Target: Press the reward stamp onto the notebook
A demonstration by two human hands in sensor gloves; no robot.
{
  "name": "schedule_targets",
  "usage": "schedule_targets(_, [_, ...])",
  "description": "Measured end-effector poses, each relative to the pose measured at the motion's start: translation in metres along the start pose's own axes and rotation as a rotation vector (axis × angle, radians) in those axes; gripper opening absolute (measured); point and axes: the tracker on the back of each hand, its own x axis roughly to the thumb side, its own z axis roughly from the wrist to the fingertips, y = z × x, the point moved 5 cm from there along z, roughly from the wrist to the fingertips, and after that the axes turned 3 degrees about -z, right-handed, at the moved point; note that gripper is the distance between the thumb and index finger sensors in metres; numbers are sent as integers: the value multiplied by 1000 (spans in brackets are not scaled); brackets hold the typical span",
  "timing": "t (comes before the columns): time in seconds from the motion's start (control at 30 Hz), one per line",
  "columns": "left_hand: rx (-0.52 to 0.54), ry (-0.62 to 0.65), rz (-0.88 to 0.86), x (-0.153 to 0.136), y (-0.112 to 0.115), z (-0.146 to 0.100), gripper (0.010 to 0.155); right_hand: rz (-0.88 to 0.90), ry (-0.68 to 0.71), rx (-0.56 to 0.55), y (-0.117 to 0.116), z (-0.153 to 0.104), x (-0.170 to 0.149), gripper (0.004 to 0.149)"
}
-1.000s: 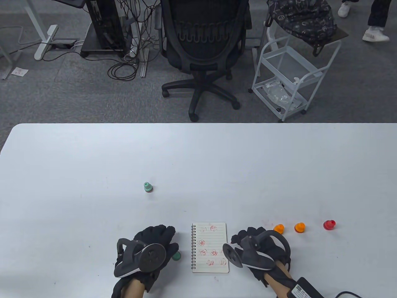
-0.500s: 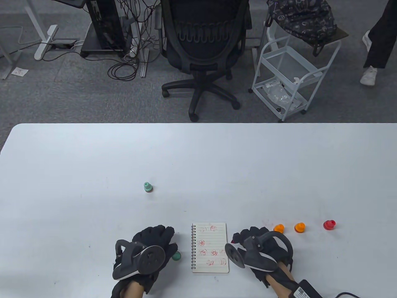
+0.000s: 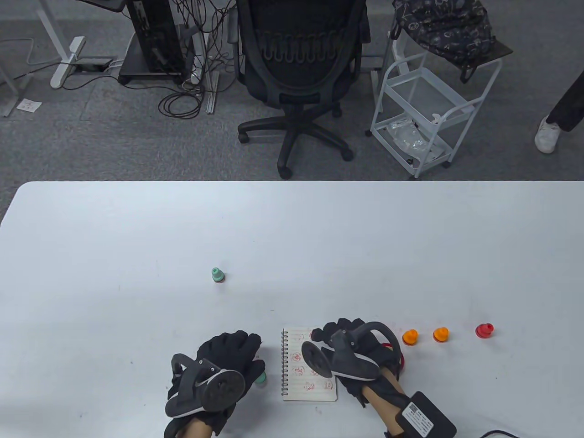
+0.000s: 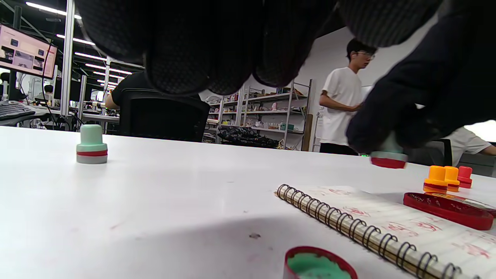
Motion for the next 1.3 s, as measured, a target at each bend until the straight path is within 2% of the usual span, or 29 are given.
schedule_targets(0.13, [-3,-5,-3,-1,0,0,60,35,19,-105,-4,2,15,48])
schedule_targets(0.2, [-3,-1,8,-1,1,2,60,-23,29,-84,-5,1,18,48])
schedule_targets(0.53, [-36,-14,11,-3,7,4,60,-31,47,-16,-25,1,19,47])
schedule_targets(0.9, [-41,-19,14,-4,8,3,59,-74,85,-43,-22,1,30,47])
schedule_targets(1.3, [-56,-19,10,-4,10,3,59,-87,22,69,-21,15,33,47])
